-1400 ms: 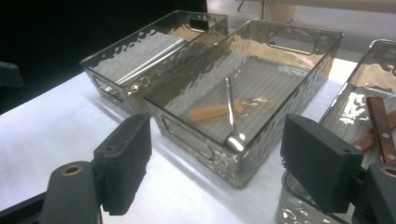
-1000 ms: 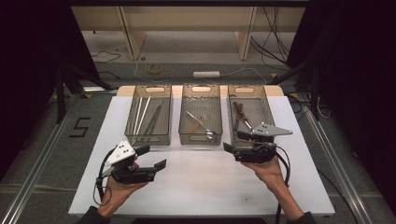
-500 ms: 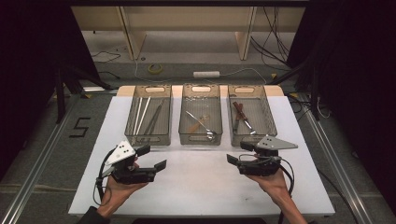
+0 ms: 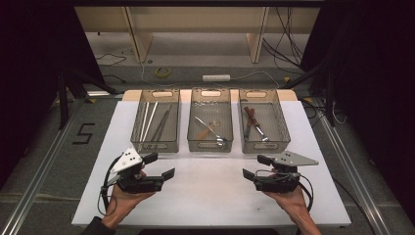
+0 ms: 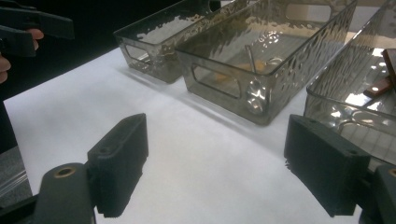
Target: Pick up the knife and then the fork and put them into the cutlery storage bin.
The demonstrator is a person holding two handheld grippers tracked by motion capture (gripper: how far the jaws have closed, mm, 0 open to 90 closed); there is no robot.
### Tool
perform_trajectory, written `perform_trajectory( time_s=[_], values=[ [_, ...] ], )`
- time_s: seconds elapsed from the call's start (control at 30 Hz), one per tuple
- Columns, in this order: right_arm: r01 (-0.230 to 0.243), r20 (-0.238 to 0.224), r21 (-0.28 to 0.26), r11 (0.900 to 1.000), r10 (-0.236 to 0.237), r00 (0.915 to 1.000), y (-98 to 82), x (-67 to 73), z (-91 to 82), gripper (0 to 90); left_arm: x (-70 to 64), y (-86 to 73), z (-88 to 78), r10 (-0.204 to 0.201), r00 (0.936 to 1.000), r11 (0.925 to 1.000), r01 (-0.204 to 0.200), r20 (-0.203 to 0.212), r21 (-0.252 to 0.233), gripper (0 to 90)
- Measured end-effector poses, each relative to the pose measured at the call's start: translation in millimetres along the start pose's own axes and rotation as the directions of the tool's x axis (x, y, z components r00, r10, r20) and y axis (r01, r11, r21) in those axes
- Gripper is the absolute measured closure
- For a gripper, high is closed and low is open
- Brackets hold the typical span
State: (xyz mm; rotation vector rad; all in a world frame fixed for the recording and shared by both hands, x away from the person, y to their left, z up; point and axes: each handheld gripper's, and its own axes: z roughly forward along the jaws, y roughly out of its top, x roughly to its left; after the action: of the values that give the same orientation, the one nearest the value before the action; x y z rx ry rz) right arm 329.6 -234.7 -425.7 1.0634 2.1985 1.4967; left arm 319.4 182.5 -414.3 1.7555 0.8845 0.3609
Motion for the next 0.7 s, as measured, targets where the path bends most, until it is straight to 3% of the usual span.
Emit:
perform_trajectory(
  time_s=[0.7],
  values=[
    [-0.018, 0.021, 0.024, 1.000, 0.017, 0.9996, -13.5, -0.8, -4.9, 22.1, -1.0, -0.1, 1.2, 0.000, 1.0000, 1.0000, -0.001, 0.005, 0.006, 16.5]
  ],
)
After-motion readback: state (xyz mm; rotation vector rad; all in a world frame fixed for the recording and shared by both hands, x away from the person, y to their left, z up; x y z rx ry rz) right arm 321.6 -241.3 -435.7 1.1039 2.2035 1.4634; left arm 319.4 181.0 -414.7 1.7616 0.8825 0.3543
